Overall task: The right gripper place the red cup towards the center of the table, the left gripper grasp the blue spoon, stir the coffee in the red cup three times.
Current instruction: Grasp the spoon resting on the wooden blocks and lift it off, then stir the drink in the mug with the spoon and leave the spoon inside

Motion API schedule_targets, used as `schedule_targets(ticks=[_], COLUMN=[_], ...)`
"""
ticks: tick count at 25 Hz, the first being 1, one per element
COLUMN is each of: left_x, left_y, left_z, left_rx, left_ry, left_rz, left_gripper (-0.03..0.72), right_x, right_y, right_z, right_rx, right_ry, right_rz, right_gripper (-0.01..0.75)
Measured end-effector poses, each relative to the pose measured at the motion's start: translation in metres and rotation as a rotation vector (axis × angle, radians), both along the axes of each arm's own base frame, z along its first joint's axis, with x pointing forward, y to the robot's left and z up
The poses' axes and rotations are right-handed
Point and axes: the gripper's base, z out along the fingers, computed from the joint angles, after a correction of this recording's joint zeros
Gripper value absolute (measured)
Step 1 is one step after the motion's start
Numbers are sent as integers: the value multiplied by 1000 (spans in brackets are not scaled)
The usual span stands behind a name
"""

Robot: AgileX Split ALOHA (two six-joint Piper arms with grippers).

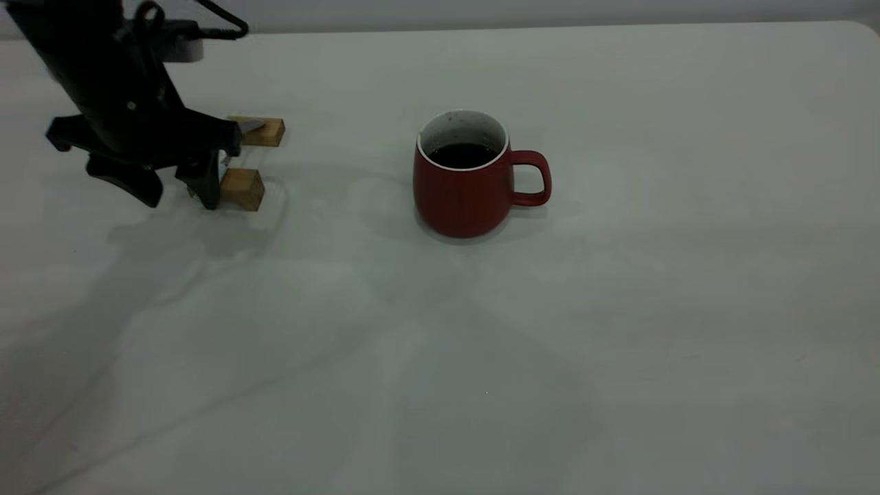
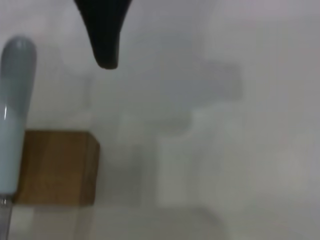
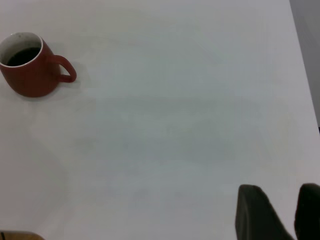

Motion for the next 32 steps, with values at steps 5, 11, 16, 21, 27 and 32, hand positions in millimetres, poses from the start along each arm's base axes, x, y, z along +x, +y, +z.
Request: schedule_targets(ticks=[5, 11, 16, 21, 27, 32], left_x=[6, 8, 9, 9, 21, 7], left_y=[-6, -7, -7, -7, -17, -43], left_z=[-13, -12, -12, -8, 65, 119], left_rx=[2, 1, -2, 3, -116, -409], left_ry=[9, 5, -8, 8, 56, 308], left_rz=[-14, -16, -17, -13, 214, 606], left_gripper=[587, 451, 181, 179, 179, 179], right_x=[0, 0, 0, 0, 0, 0], right_y=[0, 0, 0, 0, 0, 0], right_z=[0, 0, 0, 0, 0, 0], right_rx=[0, 0, 0, 0, 0, 0], right_ry=[0, 0, 0, 0, 0, 0], right_rz=[0, 0, 0, 0, 0, 0], right_gripper=[236, 237, 237, 237, 237, 237])
